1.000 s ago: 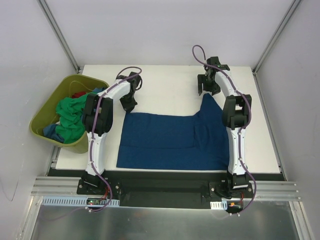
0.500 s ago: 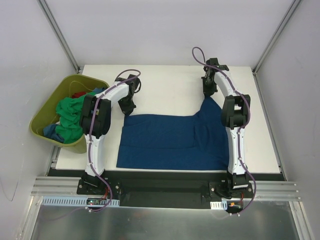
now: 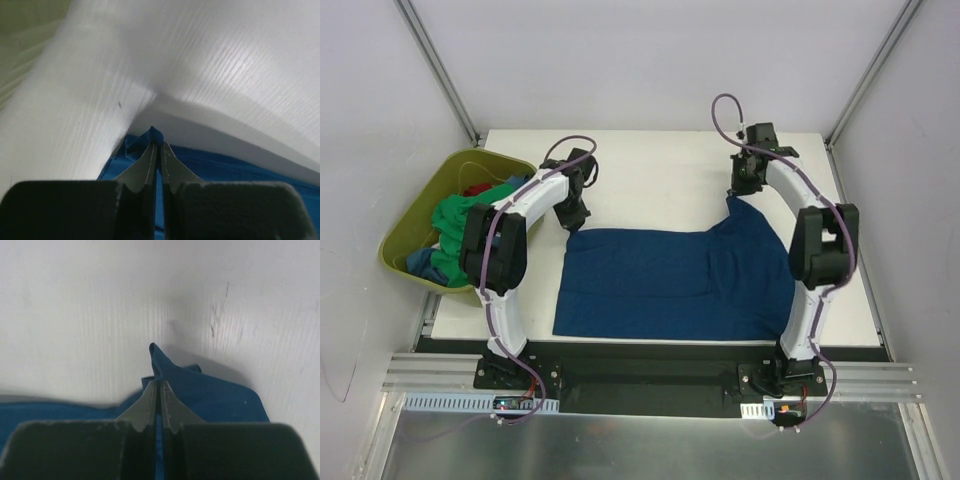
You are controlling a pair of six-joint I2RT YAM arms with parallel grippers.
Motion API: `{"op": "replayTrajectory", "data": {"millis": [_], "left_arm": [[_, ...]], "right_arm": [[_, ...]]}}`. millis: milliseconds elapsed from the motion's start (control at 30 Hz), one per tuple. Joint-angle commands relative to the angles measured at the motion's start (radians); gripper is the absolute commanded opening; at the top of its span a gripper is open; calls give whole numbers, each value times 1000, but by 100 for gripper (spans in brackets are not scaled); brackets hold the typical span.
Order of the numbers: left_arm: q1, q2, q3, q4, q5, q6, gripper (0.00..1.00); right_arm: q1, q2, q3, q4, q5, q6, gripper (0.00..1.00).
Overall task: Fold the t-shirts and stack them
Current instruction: Grap the side of the flattened tshirt furthest away from the robot with both arms, then fold the other side of the tshirt into a rectangle
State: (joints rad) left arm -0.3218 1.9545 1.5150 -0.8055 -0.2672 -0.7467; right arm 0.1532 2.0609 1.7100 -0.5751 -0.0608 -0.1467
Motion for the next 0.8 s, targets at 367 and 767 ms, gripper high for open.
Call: {"op": "replayTrajectory", "data": {"millis": [367,767], "left_arm": [[-118,-391,-335,12,-55,-72,0],[-146,-568,-532,25,-67,-105,0]], "right_arm": [[11,-761,-657,100,139,173,0],[9,-1087,-852,-74,184,182,1]]}}
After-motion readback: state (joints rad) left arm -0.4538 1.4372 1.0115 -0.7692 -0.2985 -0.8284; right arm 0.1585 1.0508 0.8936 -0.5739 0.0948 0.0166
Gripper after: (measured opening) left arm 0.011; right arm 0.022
